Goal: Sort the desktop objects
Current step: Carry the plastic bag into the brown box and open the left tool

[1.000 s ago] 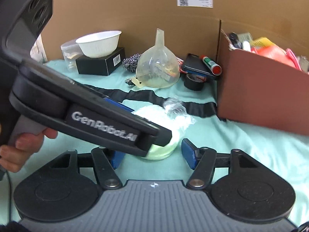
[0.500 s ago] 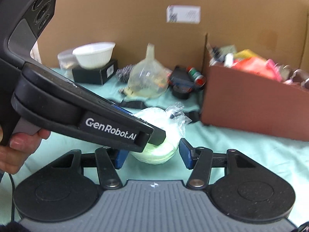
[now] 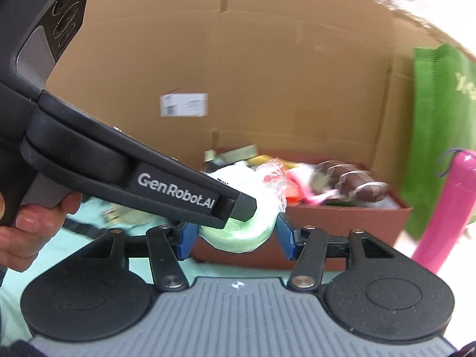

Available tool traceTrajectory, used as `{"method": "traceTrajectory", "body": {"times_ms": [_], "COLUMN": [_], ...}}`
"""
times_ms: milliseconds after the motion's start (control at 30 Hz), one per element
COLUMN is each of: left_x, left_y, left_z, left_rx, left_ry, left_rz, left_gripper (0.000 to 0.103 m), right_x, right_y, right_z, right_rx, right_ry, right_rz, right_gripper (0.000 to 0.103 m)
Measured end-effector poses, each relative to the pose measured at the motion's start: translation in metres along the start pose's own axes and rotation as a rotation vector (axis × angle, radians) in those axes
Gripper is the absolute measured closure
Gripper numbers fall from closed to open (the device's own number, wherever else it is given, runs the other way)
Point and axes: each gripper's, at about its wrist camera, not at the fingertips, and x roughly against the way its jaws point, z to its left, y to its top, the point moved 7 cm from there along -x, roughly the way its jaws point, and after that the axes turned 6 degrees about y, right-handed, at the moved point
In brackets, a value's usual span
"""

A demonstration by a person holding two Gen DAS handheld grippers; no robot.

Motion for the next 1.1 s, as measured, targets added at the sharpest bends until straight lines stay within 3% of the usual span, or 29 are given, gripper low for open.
{"method": "traceTrajectory", "body": {"times_ms": [267,333,500,633,767,933,967,1000,1033,1067,1100], "left_x": [-0.058,-0.073,-0.105,-0.128,-0.148,-0.153,-0.151,-0.147,-0.142,-0.135,-0.127], "left_y": [0.037,0.042,0.048,0.052,0.052,0.050,0.048,0.046,0.044,0.041,0.039], "left_z": [-0.019,-0.020,-0.022,-0.024,-0.028,-0.016,-0.014,-0.015,-0.016,-0.017,-0.018], "left_rx": [-0.017,-0.017,-0.005,0.019,0.012,0.073,0.084,0.090,0.098,0.104,0.111], "left_ry": [-0.036,-0.041,-0.067,-0.079,-0.068,-0.105,-0.118,-0.140,-0.167,-0.195,-0.197], "left_rz": [0.015,0.033,0.067,0.083,0.107,0.108,0.102,0.093,0.091,0.088,0.083], "left_gripper": [0.066,0.066,0.069,0.069,0.070,0.069,0.064,0.054,0.046,0.027,0.013], "right_x": [-0.022,-0.029,-0.055,-0.074,-0.094,-0.109,-0.109,-0.108,-0.107,-0.104,-0.100], "right_y": [0.014,0.015,0.015,0.012,0.007,0.002,0.002,0.001,0.001,0.000,0.001], "right_z": [-0.066,-0.081,-0.114,-0.136,-0.152,-0.161,-0.161,-0.160,-0.158,-0.155,-0.153], "right_rx": [-0.053,-0.063,-0.066,-0.128,-0.101,-0.103,-0.103,-0.102,-0.097,-0.089,-0.083], "right_ry": [-0.071,-0.082,-0.102,-0.068,-0.106,-0.075,-0.076,-0.078,-0.079,-0.081,-0.085], "right_rz": [-0.030,-0.030,-0.001,0.014,0.053,0.056,0.053,0.051,0.050,0.045,0.039], "right_gripper": [0.048,0.054,0.056,0.065,0.073,0.072,0.071,0.069,0.063,0.051,0.047]}}
